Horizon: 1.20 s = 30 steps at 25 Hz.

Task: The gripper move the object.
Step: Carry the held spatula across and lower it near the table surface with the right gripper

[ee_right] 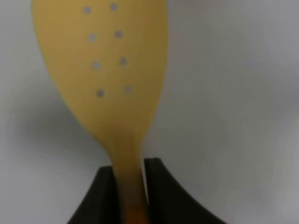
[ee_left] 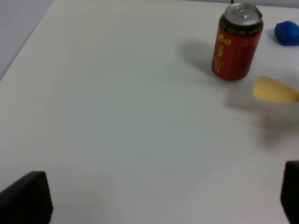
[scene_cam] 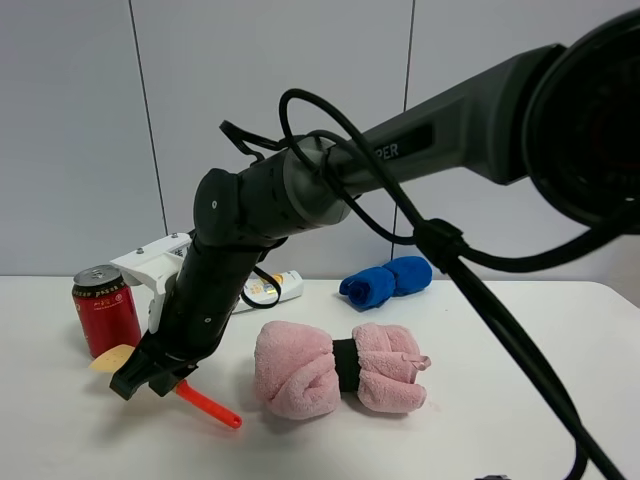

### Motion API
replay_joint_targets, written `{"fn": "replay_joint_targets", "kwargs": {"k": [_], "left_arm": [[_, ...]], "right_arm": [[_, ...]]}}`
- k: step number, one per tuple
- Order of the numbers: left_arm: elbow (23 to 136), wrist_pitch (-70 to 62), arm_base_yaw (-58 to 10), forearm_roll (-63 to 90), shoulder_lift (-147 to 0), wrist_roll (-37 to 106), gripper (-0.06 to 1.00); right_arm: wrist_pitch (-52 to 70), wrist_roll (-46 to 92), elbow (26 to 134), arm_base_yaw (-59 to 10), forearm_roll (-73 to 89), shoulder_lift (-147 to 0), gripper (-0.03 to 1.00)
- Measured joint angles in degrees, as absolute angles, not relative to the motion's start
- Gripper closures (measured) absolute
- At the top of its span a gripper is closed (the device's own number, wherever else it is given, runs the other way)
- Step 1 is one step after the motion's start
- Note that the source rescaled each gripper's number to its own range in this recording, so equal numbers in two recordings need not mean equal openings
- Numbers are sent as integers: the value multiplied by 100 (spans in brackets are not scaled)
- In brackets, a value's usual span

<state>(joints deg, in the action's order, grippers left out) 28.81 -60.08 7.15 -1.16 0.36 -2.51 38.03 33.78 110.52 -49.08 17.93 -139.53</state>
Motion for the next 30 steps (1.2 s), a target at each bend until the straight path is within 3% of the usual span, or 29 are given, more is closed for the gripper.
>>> {"fn": "replay_joint_targets", "kwargs": {"k": [23,25,29,30], "left_arm": [[2881,-6008,715,-116,36,-251,-6],[2881,-6008,715,-116,36,-251,-6],[2881,-6008,715,-116,36,-251,-6],[2881,-6008,715,-116,36,-251,-6]], "right_arm": [[3201,3574,11069,-5063,1763,-14249,94],[3161,3574,11069,-5063,1738,-14249,79],[3051,3562,11069,-5063,1726,-14249,32],[2992,3557,11069,-5063,1726,-14249,25]]}}
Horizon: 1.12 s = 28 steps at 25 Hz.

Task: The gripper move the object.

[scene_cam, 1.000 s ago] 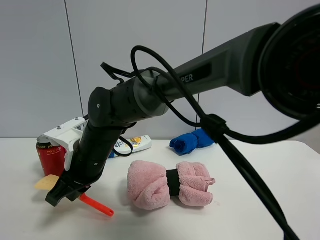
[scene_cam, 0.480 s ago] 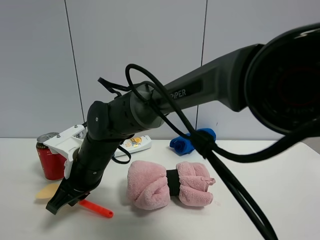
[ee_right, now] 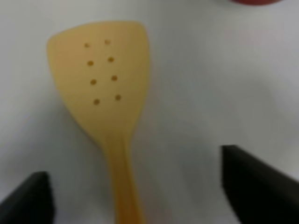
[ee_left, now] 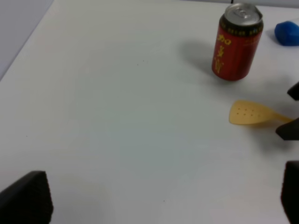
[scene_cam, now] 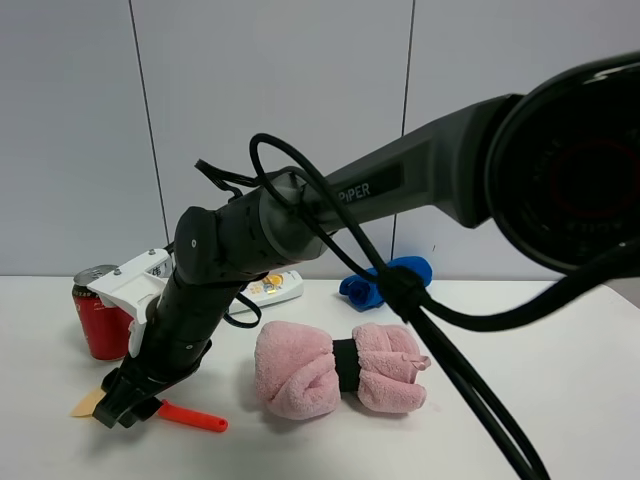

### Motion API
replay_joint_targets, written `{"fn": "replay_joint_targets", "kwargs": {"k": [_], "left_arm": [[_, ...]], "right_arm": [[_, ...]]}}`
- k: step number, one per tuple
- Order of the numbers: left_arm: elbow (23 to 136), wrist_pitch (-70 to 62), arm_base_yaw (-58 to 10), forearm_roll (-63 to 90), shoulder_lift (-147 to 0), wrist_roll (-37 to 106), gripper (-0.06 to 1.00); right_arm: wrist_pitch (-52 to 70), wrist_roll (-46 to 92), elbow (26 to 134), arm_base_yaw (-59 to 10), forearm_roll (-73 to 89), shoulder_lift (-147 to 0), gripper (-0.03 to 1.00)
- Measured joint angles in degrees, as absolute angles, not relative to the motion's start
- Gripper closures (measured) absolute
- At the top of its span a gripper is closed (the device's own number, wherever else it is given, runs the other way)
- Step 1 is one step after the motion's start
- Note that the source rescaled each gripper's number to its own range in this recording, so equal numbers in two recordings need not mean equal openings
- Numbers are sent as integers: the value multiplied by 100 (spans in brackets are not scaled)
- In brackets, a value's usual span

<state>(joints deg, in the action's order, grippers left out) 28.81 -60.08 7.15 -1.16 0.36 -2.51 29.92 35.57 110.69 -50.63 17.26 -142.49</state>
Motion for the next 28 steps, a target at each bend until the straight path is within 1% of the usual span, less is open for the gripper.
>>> {"fn": "replay_joint_targets", "kwargs": {"k": [1,3,6,17,19,21,23,28], "left_arm": [[2881,-6008,715,-116,36,-251,-6],[2881,-6008,715,-116,36,-251,-6],[2881,-6008,715,-116,36,-251,-6],[2881,-6008,715,-116,36,-251,-6],[2881,-6008,715,-116,36,-251,-6],[2881,-6008,715,-116,36,-251,-6],[2881,-6008,715,-116,36,-251,-6],[2881,-6008,715,-116,36,-251,-6]], "right_arm": [[2963,3546,11069,-5063,1726,-14249,19],[2929,3540,11069,-5063,1753,-14249,13],[2923,3529,11069,-5063,1939,-14249,11],[3293,3424,11069,-5063,2090,-14028,11],[3293,3377,11069,-5063,2090,-13722,8],[3367,3272,11069,-5063,2090,-13433,2],[3513,3059,11069,-5063,2090,-13125,-1],[3932,2784,11069,-5063,2070,-12055,-3]]}}
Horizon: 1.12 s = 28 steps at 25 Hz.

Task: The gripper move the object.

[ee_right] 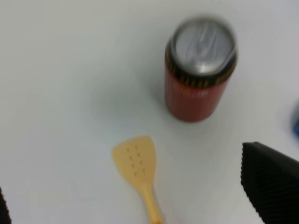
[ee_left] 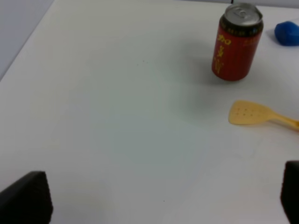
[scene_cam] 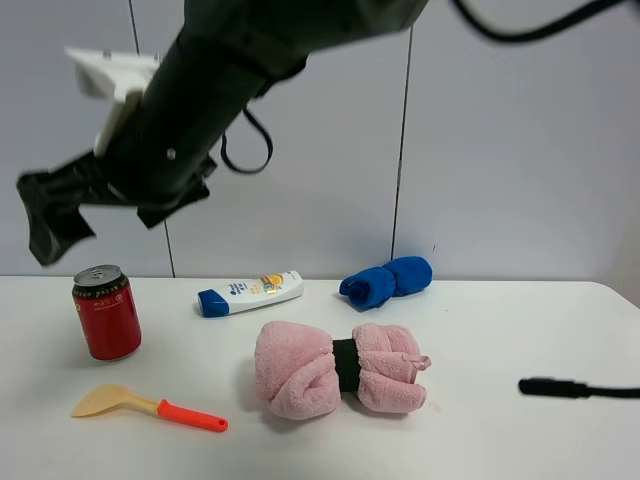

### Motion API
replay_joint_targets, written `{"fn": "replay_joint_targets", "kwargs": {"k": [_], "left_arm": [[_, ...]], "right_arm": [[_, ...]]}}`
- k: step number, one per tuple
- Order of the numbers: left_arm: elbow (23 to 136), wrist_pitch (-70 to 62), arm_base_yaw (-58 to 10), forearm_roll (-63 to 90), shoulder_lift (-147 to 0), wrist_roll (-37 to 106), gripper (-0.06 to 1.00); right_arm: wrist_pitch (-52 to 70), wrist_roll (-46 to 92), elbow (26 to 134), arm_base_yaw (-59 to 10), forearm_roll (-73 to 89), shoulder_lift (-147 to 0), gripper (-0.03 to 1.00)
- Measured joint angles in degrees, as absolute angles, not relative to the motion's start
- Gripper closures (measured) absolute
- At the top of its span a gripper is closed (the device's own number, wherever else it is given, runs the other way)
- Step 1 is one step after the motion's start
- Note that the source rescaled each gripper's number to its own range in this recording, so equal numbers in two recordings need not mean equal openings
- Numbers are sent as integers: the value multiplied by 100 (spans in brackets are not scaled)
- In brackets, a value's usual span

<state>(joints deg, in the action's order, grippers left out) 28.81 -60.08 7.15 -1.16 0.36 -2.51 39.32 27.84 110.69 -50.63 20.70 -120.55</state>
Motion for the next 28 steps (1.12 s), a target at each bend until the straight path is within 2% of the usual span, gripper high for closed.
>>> {"fn": "replay_joint_targets", "kwargs": {"k": [13,23,28], "left_arm": [[2881,-6008,715,-116,36,-251,-6],[2881,-6008,715,-116,36,-251,-6],[2881,-6008,715,-116,36,-251,-6]], "right_arm": [[4386,2780,11069,-5063,1535,-9989,-3],[4415,2780,11069,-5063,1265,-9793,-3],[4382,2597,11069,-5063,566,-9793,-3]]}}
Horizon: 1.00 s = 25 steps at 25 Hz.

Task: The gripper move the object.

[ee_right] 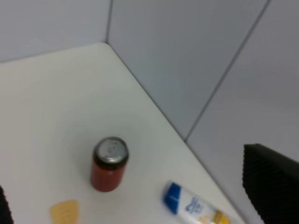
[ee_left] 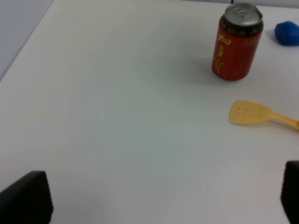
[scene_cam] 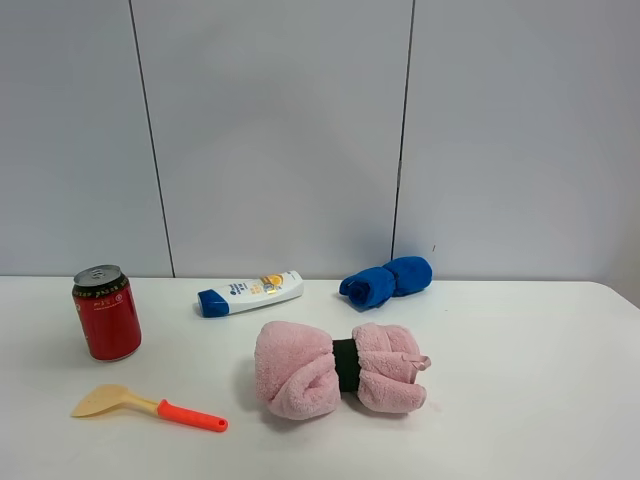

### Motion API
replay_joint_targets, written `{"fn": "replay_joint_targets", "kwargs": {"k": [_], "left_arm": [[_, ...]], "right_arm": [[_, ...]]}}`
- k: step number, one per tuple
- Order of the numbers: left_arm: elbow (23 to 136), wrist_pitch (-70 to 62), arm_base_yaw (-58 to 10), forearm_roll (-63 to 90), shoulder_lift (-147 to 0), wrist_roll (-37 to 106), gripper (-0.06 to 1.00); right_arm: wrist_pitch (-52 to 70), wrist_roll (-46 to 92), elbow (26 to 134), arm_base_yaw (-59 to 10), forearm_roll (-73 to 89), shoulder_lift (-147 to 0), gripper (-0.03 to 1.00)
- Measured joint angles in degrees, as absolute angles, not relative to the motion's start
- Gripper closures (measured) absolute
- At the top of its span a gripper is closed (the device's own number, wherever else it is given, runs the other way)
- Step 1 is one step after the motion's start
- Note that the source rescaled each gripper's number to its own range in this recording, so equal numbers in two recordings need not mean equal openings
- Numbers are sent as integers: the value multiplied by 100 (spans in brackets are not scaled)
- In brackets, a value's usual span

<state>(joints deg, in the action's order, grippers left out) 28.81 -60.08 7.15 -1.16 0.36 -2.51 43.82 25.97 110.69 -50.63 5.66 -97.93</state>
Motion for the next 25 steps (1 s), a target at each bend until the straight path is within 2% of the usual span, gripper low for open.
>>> {"fn": "replay_joint_targets", "kwargs": {"k": [11,16,25], "left_arm": [[2881,-6008,715,-116,36,-251,-6],[2881,-6008,715,-116,36,-251,-6],[2881,-6008,715,-116,36,-251,-6]], "right_arm": [[4312,114,11069,-4990,-2555,-9775,-3],[4224,-439,11069,-4479,-2584,-9666,-3],[4385,-573,11069,-3201,-2211,-9294,-3]]}}
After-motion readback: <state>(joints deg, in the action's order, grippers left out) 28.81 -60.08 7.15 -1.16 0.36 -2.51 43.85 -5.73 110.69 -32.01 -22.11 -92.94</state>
